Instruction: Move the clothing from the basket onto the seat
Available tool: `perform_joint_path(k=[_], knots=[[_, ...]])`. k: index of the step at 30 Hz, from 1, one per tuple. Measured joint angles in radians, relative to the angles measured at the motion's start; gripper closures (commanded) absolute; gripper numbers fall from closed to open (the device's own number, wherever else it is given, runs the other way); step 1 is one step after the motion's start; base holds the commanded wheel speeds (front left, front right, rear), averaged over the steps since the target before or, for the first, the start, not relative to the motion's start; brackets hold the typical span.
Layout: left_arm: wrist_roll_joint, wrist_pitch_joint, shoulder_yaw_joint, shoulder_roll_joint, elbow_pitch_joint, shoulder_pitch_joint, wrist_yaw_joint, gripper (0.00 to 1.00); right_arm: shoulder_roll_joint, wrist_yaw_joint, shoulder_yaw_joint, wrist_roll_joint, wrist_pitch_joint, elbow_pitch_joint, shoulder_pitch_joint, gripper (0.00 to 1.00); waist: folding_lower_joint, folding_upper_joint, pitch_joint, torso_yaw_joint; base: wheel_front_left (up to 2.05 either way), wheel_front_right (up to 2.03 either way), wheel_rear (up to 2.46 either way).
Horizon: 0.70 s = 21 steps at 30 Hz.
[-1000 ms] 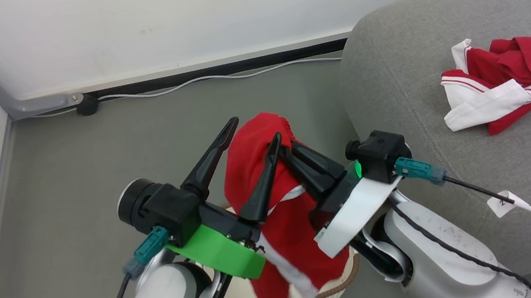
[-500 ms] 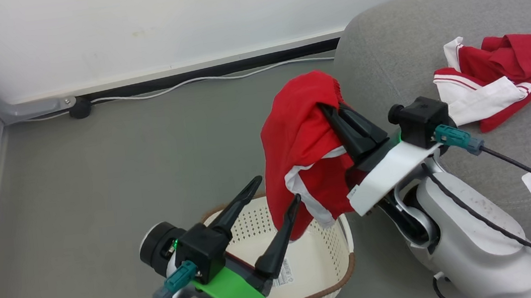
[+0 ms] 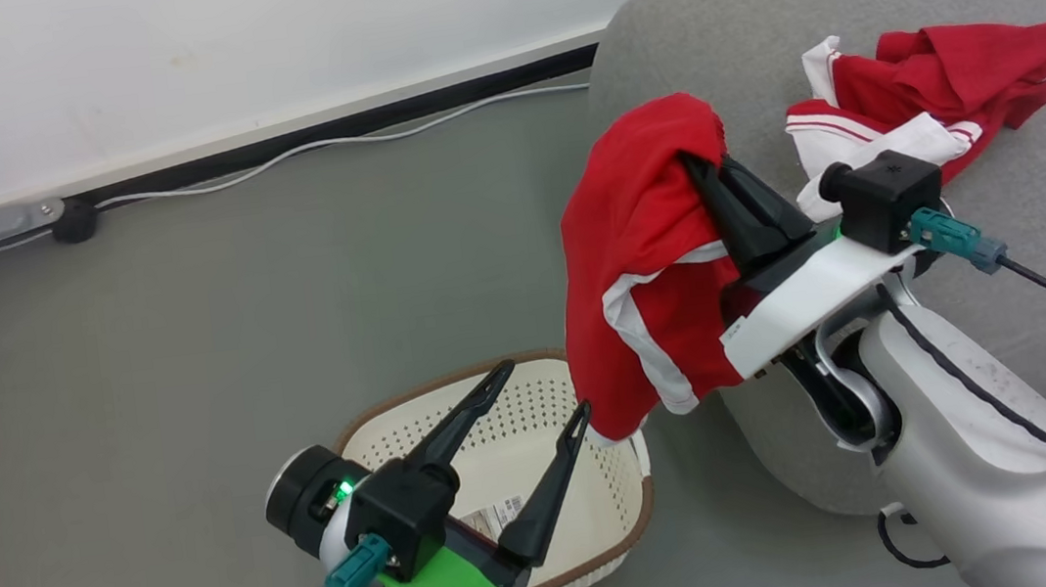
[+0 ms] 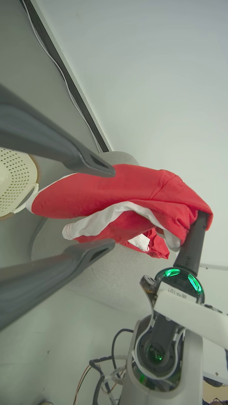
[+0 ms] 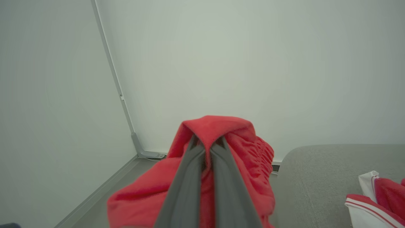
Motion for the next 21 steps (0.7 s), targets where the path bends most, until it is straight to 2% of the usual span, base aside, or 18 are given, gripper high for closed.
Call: perform_joint_path(k=[15, 21], knots=[[0.028, 0.026, 0.011, 0.031, -0.051, -0.006, 0.010, 0.00, -0.019, -0.034, -0.075, 0.015, -0.010, -0.025, 0.000, 1.00, 0.0000, 0.0000, 0.086, -0.161, 0.00, 0.00, 0.00], [0.053, 0.044, 0.018, 0.043, -0.065, -0.032, 0.014, 0.00, -0.026, -0.046, -0.135, 0.026, -0.019, -0.046, 0.000, 1.00, 0.0000, 0.0000, 0.132, -0.221, 0.00, 0.00, 0.00]])
